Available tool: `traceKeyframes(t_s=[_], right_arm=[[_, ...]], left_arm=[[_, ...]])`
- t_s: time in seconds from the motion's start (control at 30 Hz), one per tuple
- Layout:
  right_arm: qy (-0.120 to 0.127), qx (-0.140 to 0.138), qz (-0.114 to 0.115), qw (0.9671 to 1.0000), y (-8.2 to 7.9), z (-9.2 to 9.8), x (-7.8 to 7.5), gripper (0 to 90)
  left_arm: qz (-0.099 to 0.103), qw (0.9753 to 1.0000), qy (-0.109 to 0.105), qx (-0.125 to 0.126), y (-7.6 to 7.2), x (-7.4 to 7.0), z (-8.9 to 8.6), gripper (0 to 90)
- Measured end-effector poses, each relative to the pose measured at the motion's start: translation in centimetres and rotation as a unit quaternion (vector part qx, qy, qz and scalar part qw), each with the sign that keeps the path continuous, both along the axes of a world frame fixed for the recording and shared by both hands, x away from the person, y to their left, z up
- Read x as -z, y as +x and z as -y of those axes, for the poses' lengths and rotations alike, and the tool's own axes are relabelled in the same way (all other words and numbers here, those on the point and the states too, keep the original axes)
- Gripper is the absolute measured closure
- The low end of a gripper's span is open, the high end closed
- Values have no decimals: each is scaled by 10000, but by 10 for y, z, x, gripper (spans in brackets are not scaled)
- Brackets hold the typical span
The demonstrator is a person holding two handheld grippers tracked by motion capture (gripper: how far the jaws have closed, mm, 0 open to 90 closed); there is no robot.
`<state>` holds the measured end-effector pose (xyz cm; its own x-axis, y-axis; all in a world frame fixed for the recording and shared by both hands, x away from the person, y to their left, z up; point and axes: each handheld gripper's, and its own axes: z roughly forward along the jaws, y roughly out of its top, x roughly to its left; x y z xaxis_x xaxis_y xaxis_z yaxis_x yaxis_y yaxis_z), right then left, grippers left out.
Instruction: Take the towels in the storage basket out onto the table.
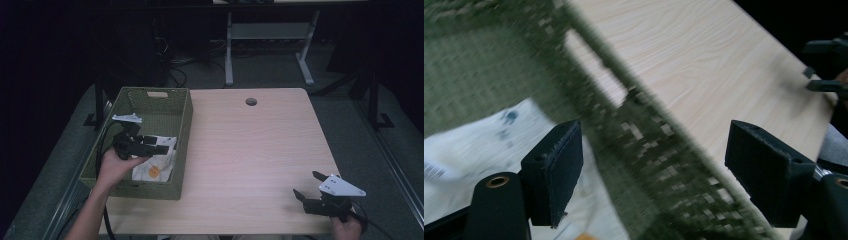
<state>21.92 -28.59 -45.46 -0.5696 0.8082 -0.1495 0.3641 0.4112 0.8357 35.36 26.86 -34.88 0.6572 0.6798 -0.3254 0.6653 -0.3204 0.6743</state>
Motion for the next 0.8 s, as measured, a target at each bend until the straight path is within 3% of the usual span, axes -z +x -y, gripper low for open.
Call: traceKeyframes(t_s=[0.1,0.2,0.23,0.33,0.37,0.6,0.63,0.8], right_arm=[[-17,4,-9,10000,0,-1,0,137],[-19,-7,-6,10000,0,0,0,137],[-11,-9,-11,10000,0,0,0,137],[2,-20,-6,10000,0,0,0,137],[2,-20,-6,10000,0,0,0,137],[17,-20,15,10000,-1,1,-1,137],[17,-20,15,10000,-1,1,-1,137],[29,-47,47,10000,-2,1,-3,137]], left_arm=[[-95,9999,79,-108,4,3,-5,236],[-302,9975,480,-415,10,9,-9,245],[-302,9975,480,-415,10,9,-9,245],[-463,9937,829,-603,14,16,-11,250],[-463,9937,829,-603,14,16,-11,251],[-846,9855,1229,-804,21,25,-14,253],[-846,9855,1229,-804,21,25,-14,253],[-1204,9777,1463,-912,28,34,-14,253]])
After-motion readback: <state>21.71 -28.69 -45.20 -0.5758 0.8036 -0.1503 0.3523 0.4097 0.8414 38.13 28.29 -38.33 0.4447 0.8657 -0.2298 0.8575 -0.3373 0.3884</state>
